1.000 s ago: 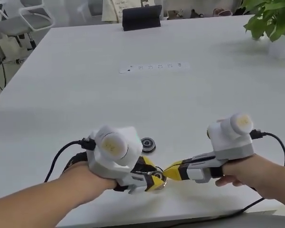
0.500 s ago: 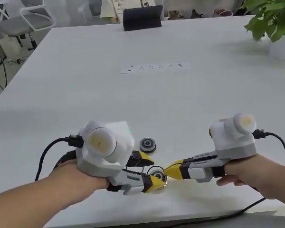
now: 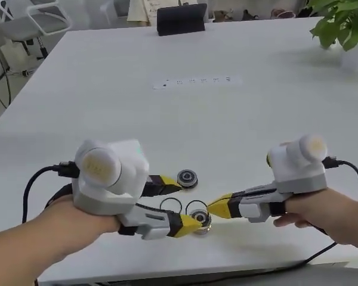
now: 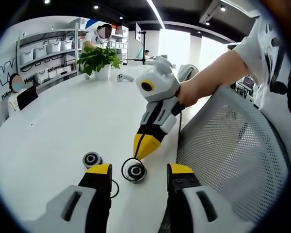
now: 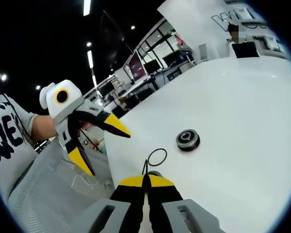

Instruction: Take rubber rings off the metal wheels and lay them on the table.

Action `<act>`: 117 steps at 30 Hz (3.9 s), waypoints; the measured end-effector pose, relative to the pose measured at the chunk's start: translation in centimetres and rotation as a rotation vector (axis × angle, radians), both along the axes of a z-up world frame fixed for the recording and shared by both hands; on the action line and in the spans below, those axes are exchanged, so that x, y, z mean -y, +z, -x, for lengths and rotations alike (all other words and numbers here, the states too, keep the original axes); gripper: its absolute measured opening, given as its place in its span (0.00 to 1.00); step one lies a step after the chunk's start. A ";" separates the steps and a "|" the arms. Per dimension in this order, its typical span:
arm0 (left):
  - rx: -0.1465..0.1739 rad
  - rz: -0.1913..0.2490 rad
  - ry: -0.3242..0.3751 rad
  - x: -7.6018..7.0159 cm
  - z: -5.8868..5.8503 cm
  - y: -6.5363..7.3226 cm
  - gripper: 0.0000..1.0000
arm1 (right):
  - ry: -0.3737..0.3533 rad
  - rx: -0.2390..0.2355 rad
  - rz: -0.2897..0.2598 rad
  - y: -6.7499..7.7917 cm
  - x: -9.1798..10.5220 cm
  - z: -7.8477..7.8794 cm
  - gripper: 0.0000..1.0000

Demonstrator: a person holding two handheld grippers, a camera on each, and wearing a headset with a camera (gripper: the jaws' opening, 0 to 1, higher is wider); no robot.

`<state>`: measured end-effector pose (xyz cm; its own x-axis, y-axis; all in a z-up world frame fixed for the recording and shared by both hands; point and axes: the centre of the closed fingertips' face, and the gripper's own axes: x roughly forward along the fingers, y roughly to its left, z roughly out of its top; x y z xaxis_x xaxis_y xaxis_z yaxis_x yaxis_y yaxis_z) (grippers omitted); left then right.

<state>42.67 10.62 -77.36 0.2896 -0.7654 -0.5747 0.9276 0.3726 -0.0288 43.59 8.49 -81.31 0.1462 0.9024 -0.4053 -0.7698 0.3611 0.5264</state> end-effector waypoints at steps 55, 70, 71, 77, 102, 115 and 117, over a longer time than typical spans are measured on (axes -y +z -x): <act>0.025 0.068 0.256 -7.9 -0.7 2.4 0.80 | 0.045 0.017 0.023 0.3 -4.4 -2.9 0.00; 0.025 0.065 0.266 -8.6 -0.9 2.4 0.81 | 0.066 0.001 0.072 -1.4 -5.0 -2.5 0.00; 0.025 0.065 0.266 -8.7 -0.9 2.3 0.81 | 0.068 0.001 0.076 -1.5 -5.1 -2.4 0.00; 0.023 0.057 0.268 -8.9 -0.9 2.1 0.81 | 0.066 0.009 0.089 -1.9 -5.3 -2.4 0.00; 0.016 0.045 0.263 -8.7 -0.6 2.0 0.81 | 0.065 0.104 0.190 -3.4 -4.8 -2.9 0.09; 0.011 0.043 0.260 -8.8 -0.8 2.1 0.80 | 0.041 0.137 0.175 -2.4 -4.4 -3.7 0.15; 0.008 0.043 0.260 -8.8 -1.0 2.1 0.79 | 0.033 0.139 0.169 -2.2 -4.3 -3.9 0.15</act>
<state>43.62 19.46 -75.29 0.4844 -0.6882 -0.5401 0.8009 0.5973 -0.0426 47.45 12.79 -83.49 0.1824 0.8287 -0.5291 -0.8436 0.4083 0.3487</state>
